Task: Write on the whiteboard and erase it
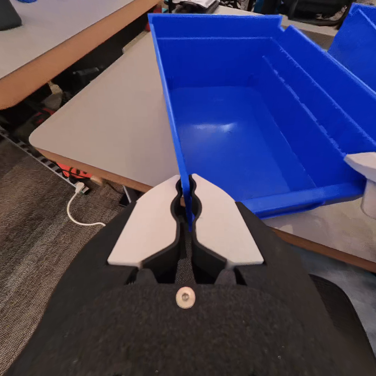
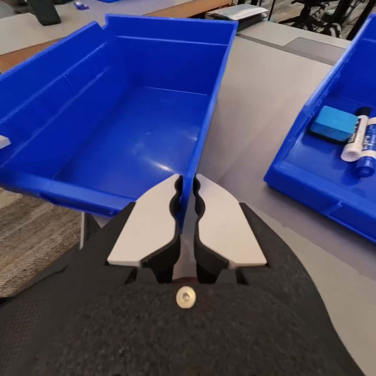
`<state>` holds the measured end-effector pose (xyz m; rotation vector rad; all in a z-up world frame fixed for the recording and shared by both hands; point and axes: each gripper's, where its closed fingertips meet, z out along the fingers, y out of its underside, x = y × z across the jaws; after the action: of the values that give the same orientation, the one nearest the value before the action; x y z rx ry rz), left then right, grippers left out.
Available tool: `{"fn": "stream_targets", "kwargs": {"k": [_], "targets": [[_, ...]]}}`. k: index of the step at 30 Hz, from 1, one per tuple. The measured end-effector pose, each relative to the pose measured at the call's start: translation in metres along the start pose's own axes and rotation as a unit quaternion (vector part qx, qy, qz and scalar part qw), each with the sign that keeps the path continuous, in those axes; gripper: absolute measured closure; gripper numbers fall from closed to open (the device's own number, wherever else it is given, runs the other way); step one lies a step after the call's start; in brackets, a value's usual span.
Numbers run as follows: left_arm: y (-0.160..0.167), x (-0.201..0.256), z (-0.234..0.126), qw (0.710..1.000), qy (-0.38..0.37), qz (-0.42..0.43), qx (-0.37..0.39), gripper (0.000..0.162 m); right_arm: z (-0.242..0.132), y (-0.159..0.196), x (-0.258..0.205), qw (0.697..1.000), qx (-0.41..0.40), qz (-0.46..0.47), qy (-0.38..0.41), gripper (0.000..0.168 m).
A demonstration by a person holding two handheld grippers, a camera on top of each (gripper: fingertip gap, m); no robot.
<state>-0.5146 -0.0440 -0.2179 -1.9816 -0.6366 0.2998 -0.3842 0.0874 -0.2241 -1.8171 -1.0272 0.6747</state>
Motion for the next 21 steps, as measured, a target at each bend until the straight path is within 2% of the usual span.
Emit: {"fn": "stream_targets", "kwargs": {"k": [4, 7, 16, 21], "targets": [[-0.003, 0.004, -0.01, 1.0, -0.013, -0.006, 0.02, 0.157, -0.011, -0.016, 0.004, 0.999, 0.016, -0.028, 0.031, 0.164], [-0.028, 0.014, -0.023, 0.998, 0.0, -0.02, 0.055, 0.157, -0.031, -0.051, 0.009, 0.997, 0.06, -0.034, 0.036, 0.164], [-0.157, 0.1, -0.08, 0.976, 0.04, 0.016, 0.213, 0.157, -0.133, -0.162, 0.074, 0.974, 0.207, -0.036, 0.088, 0.164], [-0.219, 0.195, -0.105, 0.956, 0.12, 0.06, 0.262, 0.157, -0.22, -0.2, 0.143, 0.951, 0.266, -0.037, 0.155, 0.164]]}}
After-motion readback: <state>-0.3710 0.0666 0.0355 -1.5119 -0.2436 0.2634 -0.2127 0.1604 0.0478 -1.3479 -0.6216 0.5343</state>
